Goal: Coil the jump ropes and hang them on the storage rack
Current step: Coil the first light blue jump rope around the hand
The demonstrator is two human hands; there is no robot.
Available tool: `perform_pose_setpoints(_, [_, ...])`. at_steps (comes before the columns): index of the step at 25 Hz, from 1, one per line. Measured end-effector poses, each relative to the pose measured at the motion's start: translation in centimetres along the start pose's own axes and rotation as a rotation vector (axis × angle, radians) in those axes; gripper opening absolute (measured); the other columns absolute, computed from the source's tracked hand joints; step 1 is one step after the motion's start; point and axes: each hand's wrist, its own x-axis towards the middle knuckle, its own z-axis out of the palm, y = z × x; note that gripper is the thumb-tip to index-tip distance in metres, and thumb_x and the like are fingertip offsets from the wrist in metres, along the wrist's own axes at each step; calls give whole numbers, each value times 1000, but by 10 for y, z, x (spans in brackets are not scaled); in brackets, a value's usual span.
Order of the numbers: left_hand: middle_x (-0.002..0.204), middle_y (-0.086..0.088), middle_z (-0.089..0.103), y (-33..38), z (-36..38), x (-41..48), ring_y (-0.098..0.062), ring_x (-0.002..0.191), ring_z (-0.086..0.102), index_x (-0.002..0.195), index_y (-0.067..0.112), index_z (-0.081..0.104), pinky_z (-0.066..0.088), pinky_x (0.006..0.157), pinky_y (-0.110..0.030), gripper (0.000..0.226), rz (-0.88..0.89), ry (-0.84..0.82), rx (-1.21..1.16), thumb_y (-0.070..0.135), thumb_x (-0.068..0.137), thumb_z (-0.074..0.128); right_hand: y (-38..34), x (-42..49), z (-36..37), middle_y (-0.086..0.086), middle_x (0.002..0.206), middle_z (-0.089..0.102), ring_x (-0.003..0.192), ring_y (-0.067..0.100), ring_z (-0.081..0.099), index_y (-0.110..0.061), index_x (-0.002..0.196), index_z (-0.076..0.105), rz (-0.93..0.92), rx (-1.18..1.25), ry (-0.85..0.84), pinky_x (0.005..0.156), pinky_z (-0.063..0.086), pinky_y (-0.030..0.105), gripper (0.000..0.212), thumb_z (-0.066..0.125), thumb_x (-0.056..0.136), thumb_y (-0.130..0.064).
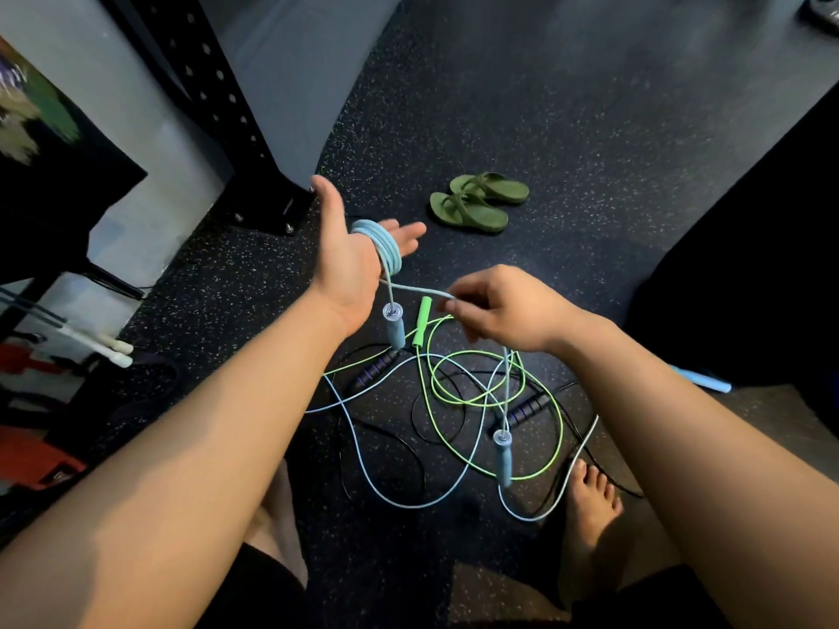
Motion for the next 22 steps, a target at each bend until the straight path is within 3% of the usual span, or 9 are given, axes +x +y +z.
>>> perform_pose_setpoints(3, [120,-17,74,-7,4,0,-21,119,66,143,-5,46,25,123,-41,129,-153,-95,248,92,78,-9,-7,-2,-5,-2,64,69,58,11,60,-20,89,70,-117,13,171,52,40,16,17,62,99,-31])
perform_pose_setpoints(6, [123,-28,69,-12,9,-7,-30,116,68,130,-10,60,41,110,-34,141,-302,-347,439,93,72,-16,-5,-3,-8,-4,75,74,68,12,67,-16,92,76,-149,89,283,61,52,28,16,71,92,-32])
perform_pose_setpoints(9, [93,-30,72,-11,16,-15,-45,98,70,105,-13,69,46,104,-42,141,-398,-532,481,95,69,-14,1,-4,-11,-2,71,72,63,15,65,-14,86,75,-98,214,288,62,53,37,20,77,86,-34])
perform_pose_setpoints(12, [66,-18,67,-5,20,-22,-37,76,69,85,-6,64,42,94,-45,129,-445,-658,354,98,66,-11,10,-3,-8,7,68,66,62,23,57,-14,80,67,-18,248,246,62,49,40,30,69,92,-41])
perform_pose_setpoints(14, [56,-13,61,-1,20,-25,-34,68,67,87,-4,58,39,99,-48,126,-419,-703,281,99,63,-11,14,-5,-6,6,67,59,63,13,50,-14,75,57,31,217,209,66,48,41,44,50,101,-49])
perform_pose_setpoints(16, [49,-8,54,1,20,-28,-31,63,66,85,-2,56,44,100,-46,124,-368,-673,181,98,63,-13,18,-6,-4,-5,66,56,64,7,49,-16,72,55,112,237,180,70,47,37,53,34,104,-54])
perform_pose_setpoints(18, [48,-5,51,6,18,-29,-29,61,63,75,0,62,53,91,-38,124,-333,-599,2,101,63,-9,22,-5,-3,-4,73,65,69,12,57,-13,79,61,168,257,130,76,47,34,58,30,104,-56])
perform_pose_setpoints(20, [52,-4,53,11,15,-28,-26,62,58,77,1,65,50,90,-33,120,-276,-517,-225,104,64,3,28,-1,3,2,82,73,76,17,65,-15,86,62,182,242,34,77,48,36,44,41,100,-51])
perform_pose_setpoints(22, [59,-4,59,14,10,-24,-26,67,61,83,0,66,47,94,-33,118,-171,-425,-382,103,67,12,36,2,10,0,83,76,66,9,61,-18,87,63,221,119,-112,69,44,32,23,54,97,-36])
